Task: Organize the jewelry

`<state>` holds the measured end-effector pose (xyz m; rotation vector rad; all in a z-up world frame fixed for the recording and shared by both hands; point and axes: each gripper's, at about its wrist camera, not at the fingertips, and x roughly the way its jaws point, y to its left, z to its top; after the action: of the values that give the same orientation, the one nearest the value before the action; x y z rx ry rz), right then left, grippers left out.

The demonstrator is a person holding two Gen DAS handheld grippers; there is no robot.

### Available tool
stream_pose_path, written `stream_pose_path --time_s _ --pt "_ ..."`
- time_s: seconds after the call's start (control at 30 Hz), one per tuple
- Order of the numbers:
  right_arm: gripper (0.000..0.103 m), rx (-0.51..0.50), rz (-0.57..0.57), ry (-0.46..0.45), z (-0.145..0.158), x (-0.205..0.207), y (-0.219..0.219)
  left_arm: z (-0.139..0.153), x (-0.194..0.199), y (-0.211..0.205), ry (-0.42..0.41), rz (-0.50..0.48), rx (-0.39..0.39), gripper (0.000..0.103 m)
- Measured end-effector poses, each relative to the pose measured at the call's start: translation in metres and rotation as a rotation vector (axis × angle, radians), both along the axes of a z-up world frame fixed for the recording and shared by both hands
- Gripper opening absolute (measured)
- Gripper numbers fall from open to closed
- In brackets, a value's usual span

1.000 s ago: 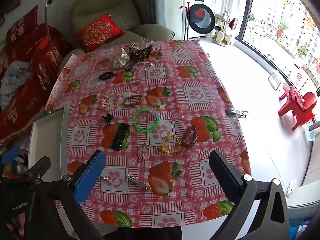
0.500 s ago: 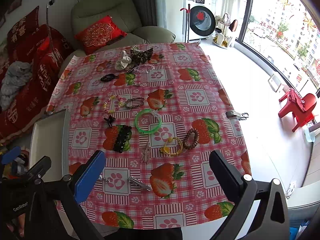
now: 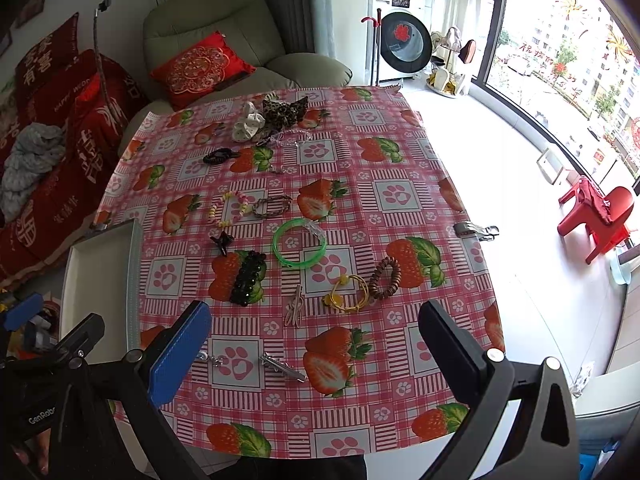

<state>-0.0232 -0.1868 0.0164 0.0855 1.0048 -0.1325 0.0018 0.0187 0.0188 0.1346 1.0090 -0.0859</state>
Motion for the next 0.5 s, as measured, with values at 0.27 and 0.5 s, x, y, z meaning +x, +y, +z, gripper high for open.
stream_pose_path --time_s 0.27,0.5 --pt "0.103 0.004 0.002 0.0 -0.0003 0.0003 0.0022 -0.0001 -0.0002 0.0003 0.0 0.001 0.0 0.103" --pt "0.103 0.005 0.001 -0.001 -0.0004 -0.0006 0.0042 -0.0002 -0.0003 0.0005 -0.001 0.0 0.0 0.103"
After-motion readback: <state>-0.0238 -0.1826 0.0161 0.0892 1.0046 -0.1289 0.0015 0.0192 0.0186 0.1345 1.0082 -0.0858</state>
